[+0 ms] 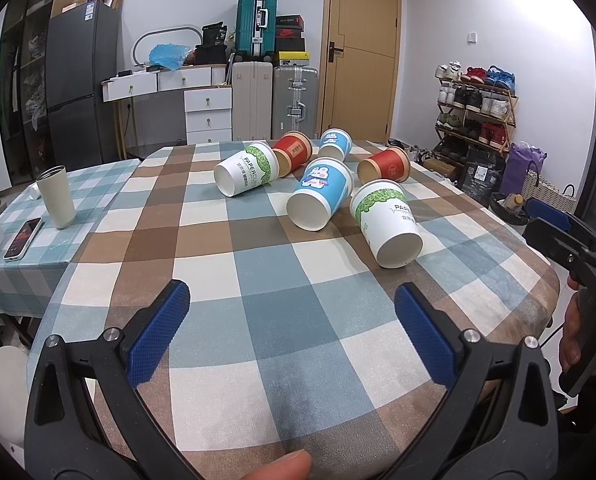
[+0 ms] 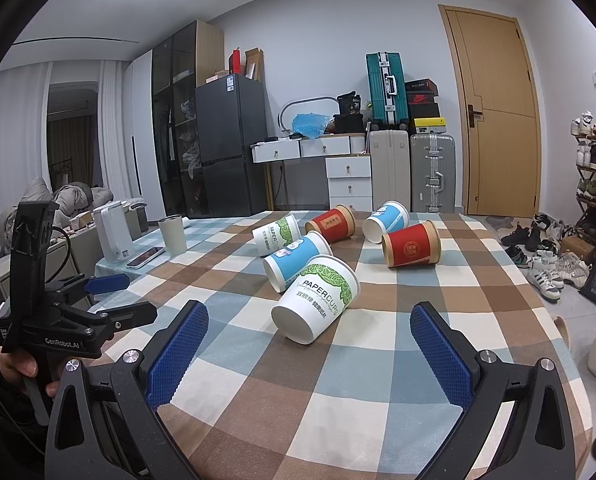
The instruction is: Flip cup upright
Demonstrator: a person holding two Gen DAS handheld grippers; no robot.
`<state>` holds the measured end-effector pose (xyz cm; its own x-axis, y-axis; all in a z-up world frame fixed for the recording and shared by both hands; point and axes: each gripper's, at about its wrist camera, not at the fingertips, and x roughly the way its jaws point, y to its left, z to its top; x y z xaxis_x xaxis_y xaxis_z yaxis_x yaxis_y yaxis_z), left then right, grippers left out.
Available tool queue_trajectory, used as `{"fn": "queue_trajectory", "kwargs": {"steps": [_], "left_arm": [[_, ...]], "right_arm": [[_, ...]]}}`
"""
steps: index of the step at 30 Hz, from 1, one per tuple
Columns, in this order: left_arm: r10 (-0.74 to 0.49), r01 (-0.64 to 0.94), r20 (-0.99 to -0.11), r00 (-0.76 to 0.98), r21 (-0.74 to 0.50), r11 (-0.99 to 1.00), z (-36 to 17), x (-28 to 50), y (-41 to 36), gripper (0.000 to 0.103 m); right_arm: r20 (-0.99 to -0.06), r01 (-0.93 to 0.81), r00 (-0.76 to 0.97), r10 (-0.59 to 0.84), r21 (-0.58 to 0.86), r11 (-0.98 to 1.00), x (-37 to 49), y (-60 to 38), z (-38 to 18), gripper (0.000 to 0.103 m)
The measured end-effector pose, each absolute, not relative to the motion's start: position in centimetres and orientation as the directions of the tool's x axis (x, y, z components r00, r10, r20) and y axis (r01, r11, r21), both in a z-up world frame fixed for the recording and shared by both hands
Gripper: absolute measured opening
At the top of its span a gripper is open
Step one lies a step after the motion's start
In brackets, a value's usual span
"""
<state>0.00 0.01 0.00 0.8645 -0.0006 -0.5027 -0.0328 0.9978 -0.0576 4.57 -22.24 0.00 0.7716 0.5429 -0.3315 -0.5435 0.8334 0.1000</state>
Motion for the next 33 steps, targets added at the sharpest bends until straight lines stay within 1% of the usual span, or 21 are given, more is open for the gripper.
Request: {"fn": "queue_trajectory", "kwargs": {"steps": [33], "left_arm": [[-0.001, -0.032, -0.502, 0.865, -0.058, 0.998, 0.00, 0.00, 0.00, 0.102]], "right_arm": [[-0.323, -0.539, 0.778, 0.539, 0.098, 0.837, 4.18, -22.44, 0.19, 0.103]]}}
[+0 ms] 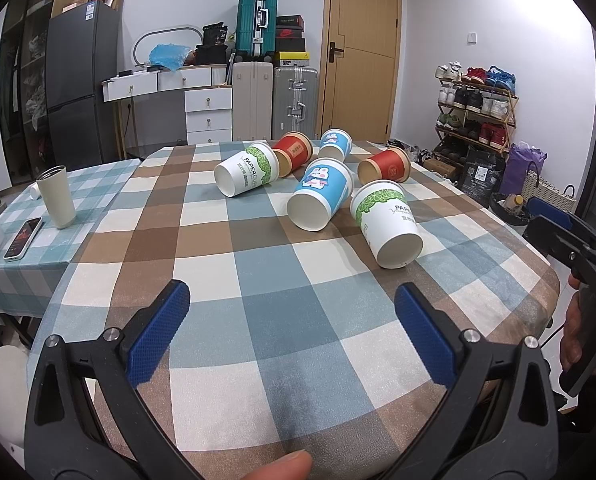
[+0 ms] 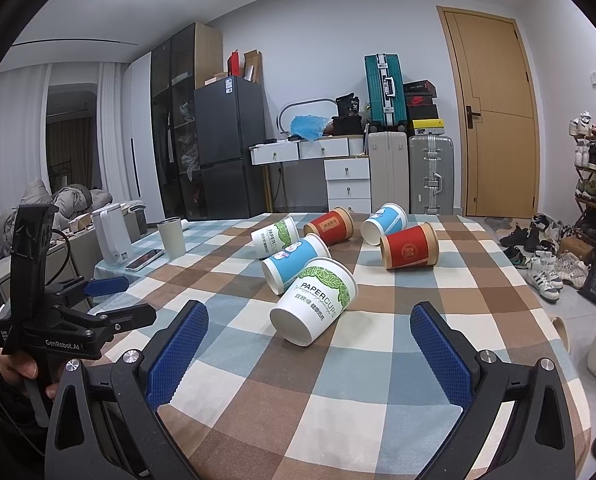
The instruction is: Flip cup upright
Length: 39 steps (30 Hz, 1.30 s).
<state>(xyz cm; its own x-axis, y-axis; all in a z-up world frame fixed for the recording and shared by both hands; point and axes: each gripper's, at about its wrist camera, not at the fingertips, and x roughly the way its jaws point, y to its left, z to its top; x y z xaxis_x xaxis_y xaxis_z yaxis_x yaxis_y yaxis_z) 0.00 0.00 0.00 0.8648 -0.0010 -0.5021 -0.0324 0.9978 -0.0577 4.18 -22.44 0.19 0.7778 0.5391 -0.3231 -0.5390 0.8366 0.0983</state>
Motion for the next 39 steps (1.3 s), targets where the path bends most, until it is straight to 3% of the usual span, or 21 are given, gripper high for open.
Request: {"fn": "queue_trajectory", "kwargs": {"steps": [39], "left_arm": [[-0.038, -0.004, -0.532, 0.846, -0.078, 0.997, 0.2, 2.7, -0.8, 0.102]], "right_arm": [[-0.365, -0.439, 0.816, 0.448, 0.112, 0.892, 5.2, -23.7, -0.8, 0.103]]}}
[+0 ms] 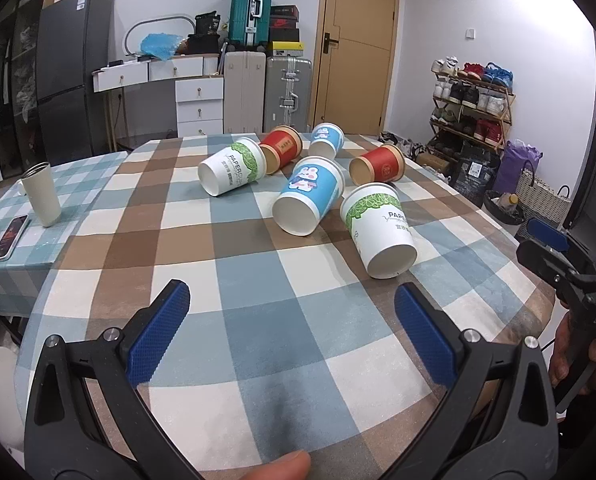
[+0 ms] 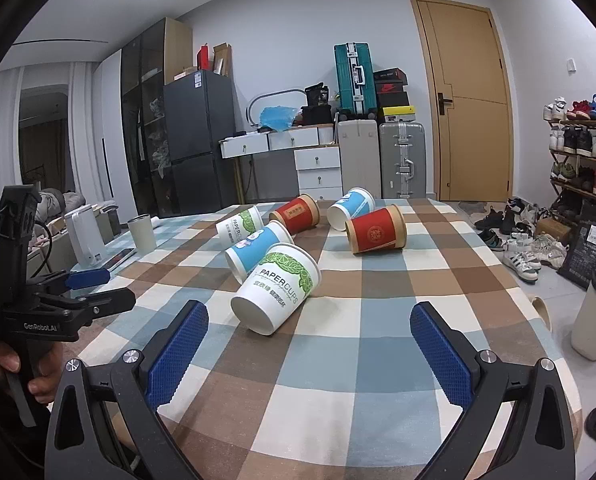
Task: Flip cup upright
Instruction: 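Move the left gripper to the white PAPERCUPS cup and close around it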
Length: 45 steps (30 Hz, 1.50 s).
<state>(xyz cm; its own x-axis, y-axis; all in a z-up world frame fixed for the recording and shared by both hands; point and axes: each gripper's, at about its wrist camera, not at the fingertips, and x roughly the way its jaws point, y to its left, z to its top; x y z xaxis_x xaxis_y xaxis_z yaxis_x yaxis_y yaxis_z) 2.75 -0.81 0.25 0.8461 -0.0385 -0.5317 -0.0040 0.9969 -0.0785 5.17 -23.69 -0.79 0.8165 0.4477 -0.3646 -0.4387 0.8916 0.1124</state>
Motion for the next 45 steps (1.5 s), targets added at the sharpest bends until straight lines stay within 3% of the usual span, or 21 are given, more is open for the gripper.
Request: {"fn": "queue_trajectory", "kwargs": {"steps": [37, 45], "left_arm": [[-0.153, 0.077, -0.701, 0.696, -0.139, 0.987, -1.6, 18.1, -7.5, 0.102], [-0.175, 0.110, -0.729, 0.661, -0.136, 0.985, -2.1, 19.7, -9.0, 0.082]], "right_arm": [[-0.364, -0.383, 0.834, 0.415, 0.158, 0.910, 6.6, -26.0, -1.2, 0.103], [-0.364, -0.380, 0.836, 0.411, 0.158, 0.911, 6.6, -26.2, -1.2, 0.103]]}}
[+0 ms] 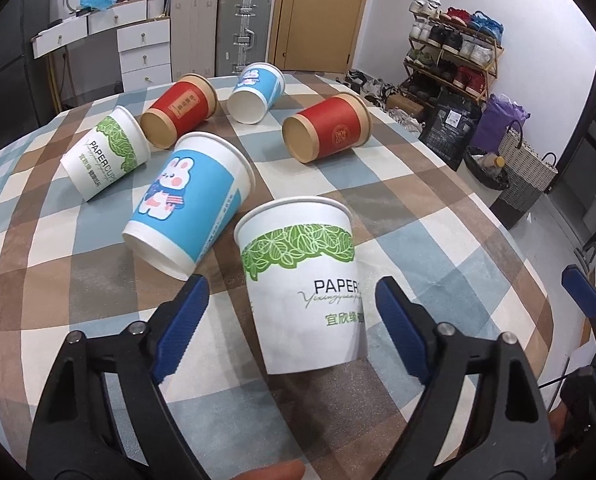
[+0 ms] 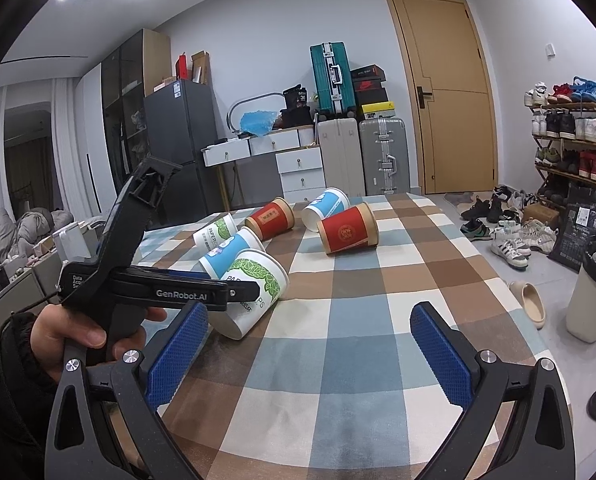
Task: Flip cup upright
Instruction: 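Move the left gripper to the white PAPERCUPS cup and close around it, then lift the white cup with the left gripper toward the right gripper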
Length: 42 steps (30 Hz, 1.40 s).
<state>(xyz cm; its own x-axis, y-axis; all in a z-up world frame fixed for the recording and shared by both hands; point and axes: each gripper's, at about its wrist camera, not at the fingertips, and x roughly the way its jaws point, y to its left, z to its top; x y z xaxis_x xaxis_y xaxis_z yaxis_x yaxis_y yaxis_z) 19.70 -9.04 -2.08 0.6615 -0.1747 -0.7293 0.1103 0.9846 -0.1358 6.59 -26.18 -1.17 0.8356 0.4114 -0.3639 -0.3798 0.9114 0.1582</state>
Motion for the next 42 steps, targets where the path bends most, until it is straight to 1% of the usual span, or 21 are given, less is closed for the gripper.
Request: {"fn": "queue_trajectory", "kwargs": {"steps": [3, 5, 7, 9, 10, 19, 28, 42], "left_arm": [[-0.182, 0.107, -0.740, 0.647, -0.148, 0.983, -2.3, 20.1, -9.2, 0.077], [-0.184, 0.103, -0.742, 0.645, -0.154, 0.983, -2.4, 20.2, -9.3, 0.073], [-0.188, 0.107, -0.744, 0.641, -0.156, 0.982, -2.4, 20.3, -9.4, 0.071], [-0.187, 0.109, -0.751, 0.633, -0.153, 0.982, -2.6, 20.4, -9.4, 0.063], [-0.193, 0.111, -0.754, 0.628, -0.159, 0.981, -2.6, 20.5, -9.4, 0.061], [-0.213, 0.081, -0.730, 0.649, -0.211, 0.974, -1.5, 19.3, -8.1, 0.060], [-0.210, 0.073, -0.699, 0.684, -0.221, 0.972, 0.1, 16.0, -6.5, 0.060], [-0.212, 0.048, -0.687, 0.695, -0.250, 0.967, 0.5, 11.3, -5.3, 0.060]], "right_arm": [[-0.363, -0.381, 0.835, 0.413, 0.160, 0.911, 6.5, -26.3, -1.2, 0.103], [-0.366, -0.380, 0.835, 0.411, 0.158, 0.911, 6.5, -26.3, -1.2, 0.103], [-0.365, -0.379, 0.835, 0.412, 0.160, 0.911, 6.5, -26.3, -1.2, 0.103], [-0.364, -0.380, 0.835, 0.413, 0.161, 0.911, 6.5, -26.3, -1.2, 0.103], [-0.365, -0.380, 0.835, 0.412, 0.159, 0.911, 6.5, -26.3, -1.2, 0.103], [-0.363, -0.381, 0.835, 0.413, 0.159, 0.911, 6.5, -26.5, -1.1, 0.103], [-0.357, -0.386, 0.837, 0.414, 0.152, 0.910, 6.4, -26.0, -0.9, 0.103], [-0.355, -0.396, 0.833, 0.423, 0.151, 0.906, 6.1, -25.4, -0.9, 0.103]]}}
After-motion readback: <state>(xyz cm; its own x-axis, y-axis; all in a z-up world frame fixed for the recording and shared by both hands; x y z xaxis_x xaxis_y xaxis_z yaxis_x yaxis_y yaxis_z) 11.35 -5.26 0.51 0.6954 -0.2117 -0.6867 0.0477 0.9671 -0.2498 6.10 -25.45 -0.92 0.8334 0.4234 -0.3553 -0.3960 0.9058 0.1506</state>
